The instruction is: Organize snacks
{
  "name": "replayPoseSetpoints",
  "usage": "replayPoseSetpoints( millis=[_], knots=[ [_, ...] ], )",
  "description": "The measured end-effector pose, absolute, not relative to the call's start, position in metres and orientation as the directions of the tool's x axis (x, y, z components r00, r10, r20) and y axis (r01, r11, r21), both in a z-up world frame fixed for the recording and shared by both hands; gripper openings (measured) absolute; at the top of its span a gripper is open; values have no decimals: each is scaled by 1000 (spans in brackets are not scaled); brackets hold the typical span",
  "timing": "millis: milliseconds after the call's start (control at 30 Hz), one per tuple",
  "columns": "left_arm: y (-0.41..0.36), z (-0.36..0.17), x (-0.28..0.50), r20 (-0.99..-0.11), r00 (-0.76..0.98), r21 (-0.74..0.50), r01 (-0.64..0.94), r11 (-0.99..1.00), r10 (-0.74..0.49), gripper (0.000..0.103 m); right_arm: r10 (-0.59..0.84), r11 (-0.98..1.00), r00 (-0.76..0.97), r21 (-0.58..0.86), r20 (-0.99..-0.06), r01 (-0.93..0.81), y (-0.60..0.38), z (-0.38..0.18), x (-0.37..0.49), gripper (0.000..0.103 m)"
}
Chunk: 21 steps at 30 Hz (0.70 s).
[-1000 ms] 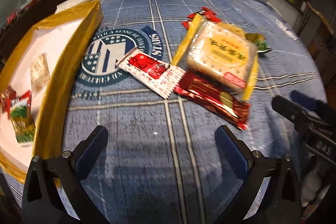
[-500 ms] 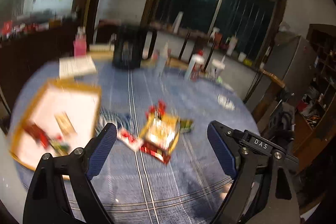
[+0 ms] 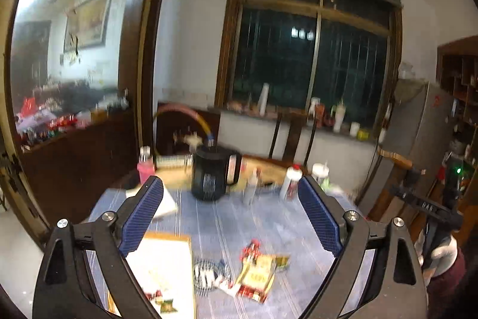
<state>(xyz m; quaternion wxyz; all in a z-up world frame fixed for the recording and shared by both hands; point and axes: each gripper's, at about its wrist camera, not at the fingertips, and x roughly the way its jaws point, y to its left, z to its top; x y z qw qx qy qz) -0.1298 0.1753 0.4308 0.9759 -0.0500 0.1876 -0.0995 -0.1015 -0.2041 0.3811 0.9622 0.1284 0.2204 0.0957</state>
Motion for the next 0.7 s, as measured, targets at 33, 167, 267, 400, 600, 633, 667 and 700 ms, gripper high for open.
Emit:
replayPoseSetpoints(
  millis=[33, 167, 267, 400, 600, 633, 667, 700],
  knots=[
    [175, 415, -128, -366, 908, -134, 163, 977, -202, 93, 237, 951, 878, 284, -417, -122, -203, 371, -99, 58],
    [175, 335, -125, -412, 877, -199, 178, 964, -247, 93, 271, 945, 838, 298, -473, -137, -191, 293, -81, 60],
    [168, 268, -115, -478, 827, -247, 197, 949, -297, 93, 245, 958, 828, 259, -504, -126, -177, 221, -64, 60],
    [153, 191, -94, -573, 755, -280, 185, 942, -319, 93, 300, 939, 746, 323, -595, -119, -167, 134, -28, 59],
    [127, 108, -52, -684, 647, -318, 150, 936, -336, 93, 298, 943, 690, 314, -660, -107, -159, 68, 14, 59],
    [120, 97, -44, -699, 622, -333, 154, 930, -353, 93, 292, 946, 683, 305, -669, -105, -160, 60, 20, 59],
    [117, 92, -38, -709, 608, -333, 156, 930, -357, 93, 279, 952, 680, 290, -678, -101, -162, 56, 27, 59],
    [112, 87, -33, -716, 600, -331, 158, 930, -357, 93, 244, 964, 683, 248, -689, -94, -164, 51, 33, 59]
  ],
)
